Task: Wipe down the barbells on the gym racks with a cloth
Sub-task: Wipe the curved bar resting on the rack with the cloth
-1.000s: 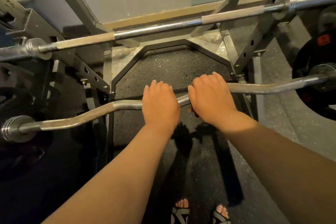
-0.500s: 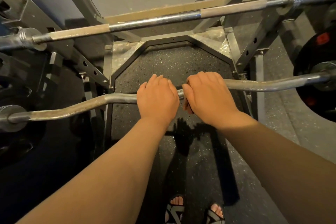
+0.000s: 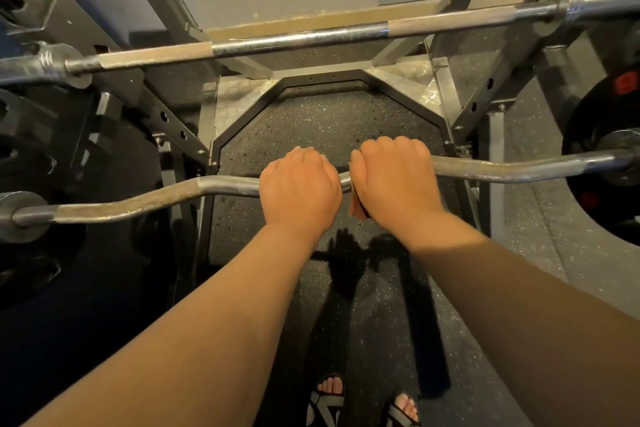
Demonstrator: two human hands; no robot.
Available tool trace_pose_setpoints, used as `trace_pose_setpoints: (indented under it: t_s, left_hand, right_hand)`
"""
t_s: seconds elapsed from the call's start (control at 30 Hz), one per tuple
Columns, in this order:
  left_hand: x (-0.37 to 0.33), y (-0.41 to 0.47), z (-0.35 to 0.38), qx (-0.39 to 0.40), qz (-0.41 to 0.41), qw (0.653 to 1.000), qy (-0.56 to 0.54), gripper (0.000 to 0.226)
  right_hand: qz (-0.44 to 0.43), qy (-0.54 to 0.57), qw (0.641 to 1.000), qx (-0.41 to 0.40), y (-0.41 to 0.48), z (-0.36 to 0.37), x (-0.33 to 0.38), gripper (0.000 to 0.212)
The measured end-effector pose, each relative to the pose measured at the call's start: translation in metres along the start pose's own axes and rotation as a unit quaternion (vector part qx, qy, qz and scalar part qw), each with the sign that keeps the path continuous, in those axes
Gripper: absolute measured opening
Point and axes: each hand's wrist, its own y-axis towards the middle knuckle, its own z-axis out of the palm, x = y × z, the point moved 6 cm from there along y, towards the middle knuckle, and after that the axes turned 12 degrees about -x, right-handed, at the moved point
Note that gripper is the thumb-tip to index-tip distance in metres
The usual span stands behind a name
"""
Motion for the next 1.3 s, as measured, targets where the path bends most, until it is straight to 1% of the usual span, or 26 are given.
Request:
trace_pose_setpoints:
  t_s: [0.07, 0.13, 0.23, 0.33, 0.4, 0.47, 0.57, 0.6, 0.67, 0.73, 0.8, 0.87, 0.9, 0.97, 1.03, 1.07, 1.13, 1.2, 1.3]
  left_hand:
    - [-0.001, 0.001, 0.000, 0.001, -0.001, 1.000, -0.004, 0.036]
    - [-0.001, 0.001, 0.001, -0.004, -0.005, 1.000, -0.009, 0.037]
    - [0.000, 0.001, 0.002, -0.009, -0.004, 1.000, -0.002, 0.037]
    - [0.000, 0.000, 0.001, -0.012, 0.002, 1.000, -0.005, 0.037]
    - [-0.001, 0.001, 0.001, -0.009, 0.003, 1.000, -0.005, 0.036]
    - [-0.001, 0.002, 0.002, -0.004, 0.003, 1.000, -0.005, 0.037]
    - [-0.002, 0.002, 0.002, -0.009, 0.005, 1.000, -0.006, 0.037]
    - [-0.002, 0.001, 0.003, -0.014, 0.005, 1.000, -0.007, 0.037]
    - [-0.002, 0.002, 0.002, -0.023, 0.008, 1.000, -0.009, 0.036]
    - [-0.002, 0.001, 0.001, -0.030, 0.013, 0.999, -0.006, 0.035]
    - [0.000, 0.000, 0.003, -0.024, 0.015, 1.000, -0.002, 0.035]
    - [0.001, 0.001, 0.005, -0.012, 0.010, 1.000, 0.001, 0.035]
    - [0.001, 0.001, 0.005, -0.009, 0.008, 1.000, 0.003, 0.034]
    - [0.000, 0.001, 0.004, -0.007, 0.008, 1.000, 0.001, 0.031]
    - [0.000, 0.001, 0.005, -0.005, 0.007, 1.000, -0.002, 0.031]
    - [0.001, 0.001, 0.006, -0.005, 0.003, 1.000, -0.001, 0.031]
    - [0.002, 0.001, 0.006, -0.009, -0.002, 1.000, 0.002, 0.033]
    - [0.000, 0.001, 0.005, -0.014, 0.001, 1.000, 0.006, 0.036]
    - [-0.001, -0.001, 0.004, -0.014, 0.005, 1.000, 0.011, 0.037]
  right_hand:
    - [0.009, 0.028, 0.999, -0.017, -0.020, -0.001, 0.000, 0.030]
    - [0.005, 0.043, 0.999, -0.004, -0.040, 0.000, 0.002, 0.029]
    - [-0.013, 0.016, 1.000, 0.008, -0.032, -0.002, 0.005, 0.033]
    - [-0.036, -0.034, 0.996, 0.072, -0.005, -0.002, 0.007, 0.038]
    - [-0.024, -0.018, 0.993, 0.113, 0.011, 0.001, 0.003, 0.038]
    - [-0.009, 0.003, 0.995, 0.101, 0.010, 0.002, 0.001, 0.037]
    - [-0.012, 0.025, 0.999, 0.021, -0.020, -0.002, 0.006, 0.038]
    - [-0.014, 0.036, 0.999, 0.014, -0.031, -0.002, 0.007, 0.037]
    - [-0.017, 0.046, 0.999, 0.019, -0.036, -0.001, 0.007, 0.038]
    - [-0.037, 0.012, 0.999, 0.021, -0.023, -0.002, 0.007, 0.042]
    - [-0.057, -0.024, 0.997, 0.054, -0.007, -0.001, 0.007, 0.044]
    - [-0.063, -0.017, 0.994, 0.090, 0.009, 0.001, 0.001, 0.044]
    - [-0.059, -0.011, 0.994, 0.091, 0.012, 0.003, -0.001, 0.045]
    - [-0.038, -0.005, 0.998, 0.054, 0.004, 0.000, 0.001, 0.047]
    - [-0.031, 0.017, 0.999, 0.011, -0.020, 0.000, 0.010, 0.041]
    - [-0.035, 0.031, 0.999, 0.006, -0.031, 0.001, 0.014, 0.039]
    - [-0.059, 0.041, 0.997, 0.019, -0.039, 0.000, 0.010, 0.038]
    - [-0.090, 0.020, 0.995, 0.029, -0.025, -0.004, 0.003, 0.040]
    - [-0.086, -0.017, 0.992, 0.088, 0.004, -0.006, 0.001, 0.042]
